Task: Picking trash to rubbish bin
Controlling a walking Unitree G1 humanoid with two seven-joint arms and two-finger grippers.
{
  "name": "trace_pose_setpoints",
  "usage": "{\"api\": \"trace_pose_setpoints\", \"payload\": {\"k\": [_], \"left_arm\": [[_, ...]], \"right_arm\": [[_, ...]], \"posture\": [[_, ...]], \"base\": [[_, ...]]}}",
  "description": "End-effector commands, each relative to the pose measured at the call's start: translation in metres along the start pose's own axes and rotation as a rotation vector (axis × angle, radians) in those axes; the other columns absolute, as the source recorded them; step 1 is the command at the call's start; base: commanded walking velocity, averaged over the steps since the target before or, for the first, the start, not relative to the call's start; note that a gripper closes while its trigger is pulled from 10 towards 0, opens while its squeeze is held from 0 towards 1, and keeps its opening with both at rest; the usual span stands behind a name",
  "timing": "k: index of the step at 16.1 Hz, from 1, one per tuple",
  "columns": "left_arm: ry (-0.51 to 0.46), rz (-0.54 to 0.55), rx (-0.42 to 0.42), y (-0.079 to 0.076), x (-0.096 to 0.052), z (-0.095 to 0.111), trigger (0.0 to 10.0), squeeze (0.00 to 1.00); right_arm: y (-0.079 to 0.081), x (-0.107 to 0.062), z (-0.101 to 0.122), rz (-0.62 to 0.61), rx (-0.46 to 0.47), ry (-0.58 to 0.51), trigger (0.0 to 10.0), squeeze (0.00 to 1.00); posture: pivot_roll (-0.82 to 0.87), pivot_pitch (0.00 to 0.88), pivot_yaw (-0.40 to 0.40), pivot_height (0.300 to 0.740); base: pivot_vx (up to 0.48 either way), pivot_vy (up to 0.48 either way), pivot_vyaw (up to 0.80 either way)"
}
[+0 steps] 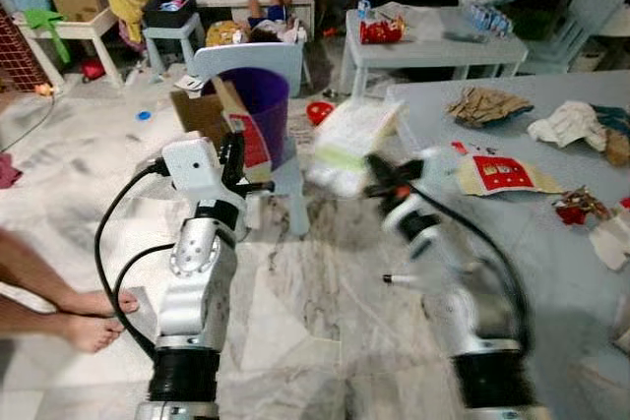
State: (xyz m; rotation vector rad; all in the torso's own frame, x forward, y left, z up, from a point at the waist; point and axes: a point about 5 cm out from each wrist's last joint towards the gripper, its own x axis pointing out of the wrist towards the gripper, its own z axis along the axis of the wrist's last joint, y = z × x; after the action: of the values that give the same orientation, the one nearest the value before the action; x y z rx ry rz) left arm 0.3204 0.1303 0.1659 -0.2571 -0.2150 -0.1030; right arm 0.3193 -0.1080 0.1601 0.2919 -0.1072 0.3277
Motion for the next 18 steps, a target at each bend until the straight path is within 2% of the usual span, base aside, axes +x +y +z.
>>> {"api": "trace_pose_setpoints", "payload": {"k": [1, 4, 8, 15, 18], "left_arm": [[-0.017, 0.006, 0.028, 0.003, -0.003, 0.003, 0.0, 0.0], [-0.014, 0.029, 0.077, 0.013, -0.009, 0.003, 0.0, 0.0], [0.016, 0.031, 0.096, 0.019, -0.02, -0.002, 0.0, 0.0], [0.012, 0.024, 0.089, 0.015, -0.017, -0.001, 0.0, 0.0], [0.008, 0.013, 0.078, 0.014, -0.015, 0.001, 0.0, 0.0]], "right_arm": [[-0.003, -0.004, 0.01, -0.023, -0.052, -0.049, 0.0, 0.0], [-0.009, -0.01, 0.02, -0.063, -0.099, -0.095, 0.0, 0.0], [-0.013, -0.022, 0.009, -0.091, -0.113, -0.064, 0.0, 0.0], [-0.01, -0.021, 0.005, -0.078, -0.128, -0.051, 0.0, 0.0], [-0.012, -0.018, 0.005, -0.093, -0.103, -0.061, 0.0, 0.0]], "posture": [[-0.02, 0.045, -0.033, 0.74], [-0.02, 0.05, -0.02, 0.74], [-0.02, 0.053, -0.017, 0.74], [-0.01, 0.035, -0.021, 0.74], [0.0, 0.022, -0.019, 0.74]], "base": [[0.0, 0.0, 0.0], [0.0, 0.0, 0.0], [0.0, 0.0, 0.0], [0.0, 0.0, 0.76], [0.0, 0.0, 0.4]]}}
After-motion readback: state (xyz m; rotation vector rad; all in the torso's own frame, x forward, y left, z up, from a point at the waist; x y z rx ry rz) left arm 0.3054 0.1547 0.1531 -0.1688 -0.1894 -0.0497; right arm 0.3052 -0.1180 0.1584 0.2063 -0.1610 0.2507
